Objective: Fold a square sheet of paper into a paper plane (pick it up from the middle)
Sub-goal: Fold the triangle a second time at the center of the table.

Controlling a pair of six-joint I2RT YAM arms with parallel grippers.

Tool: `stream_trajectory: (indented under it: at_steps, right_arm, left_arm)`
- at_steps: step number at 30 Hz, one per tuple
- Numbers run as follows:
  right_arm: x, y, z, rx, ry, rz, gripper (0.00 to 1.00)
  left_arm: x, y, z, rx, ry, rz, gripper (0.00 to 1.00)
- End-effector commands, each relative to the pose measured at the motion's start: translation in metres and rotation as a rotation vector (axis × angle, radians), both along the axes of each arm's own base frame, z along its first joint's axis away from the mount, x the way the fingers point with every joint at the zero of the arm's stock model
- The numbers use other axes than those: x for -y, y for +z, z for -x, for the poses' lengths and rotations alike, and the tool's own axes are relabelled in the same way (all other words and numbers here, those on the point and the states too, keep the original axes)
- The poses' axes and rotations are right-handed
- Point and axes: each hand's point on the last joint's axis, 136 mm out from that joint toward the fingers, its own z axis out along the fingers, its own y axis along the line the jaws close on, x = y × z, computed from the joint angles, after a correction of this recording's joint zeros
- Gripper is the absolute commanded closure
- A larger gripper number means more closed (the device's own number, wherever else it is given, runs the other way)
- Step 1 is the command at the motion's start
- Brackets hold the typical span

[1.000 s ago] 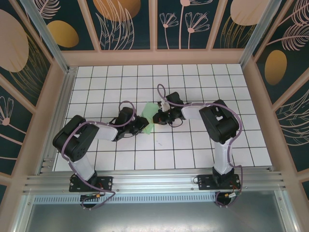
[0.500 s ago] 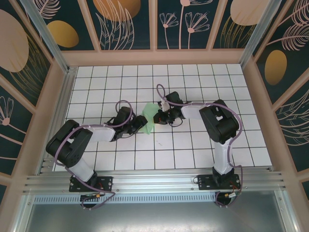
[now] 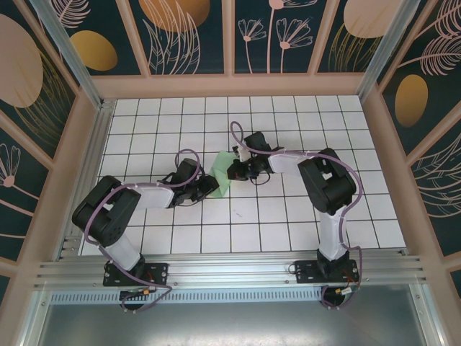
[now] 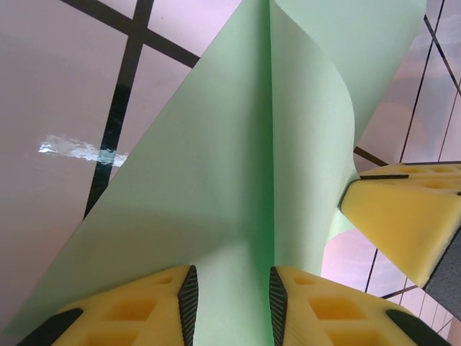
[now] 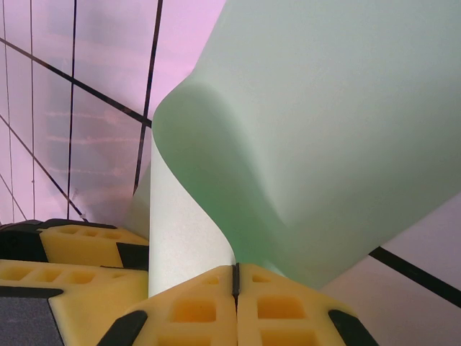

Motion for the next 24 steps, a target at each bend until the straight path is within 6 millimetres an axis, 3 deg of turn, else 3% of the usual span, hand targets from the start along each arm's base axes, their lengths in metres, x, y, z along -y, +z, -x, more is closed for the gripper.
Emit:
stream_trajectory:
  at_steps: [1,18,24]
  right_arm:
    - [-0.002,-0.003,-0.003,0.019,0.021,0.027,0.93]
    - [-0.002,-0.015,-0.005,0.013,0.033,0.062,0.92]
    - [-0.001,-0.021,-0.004,0.005,0.037,0.07,0.92]
  left_arm:
    - [-0.002,-0.01,0.006,-0.024,-0.027,-0.047,0.66]
    - [0.001,-0.003,0.004,-0.009,-0.043,-0.036,0.69]
    - [0.005,0.011,-0.001,0.028,-0.045,-0.016,0.71]
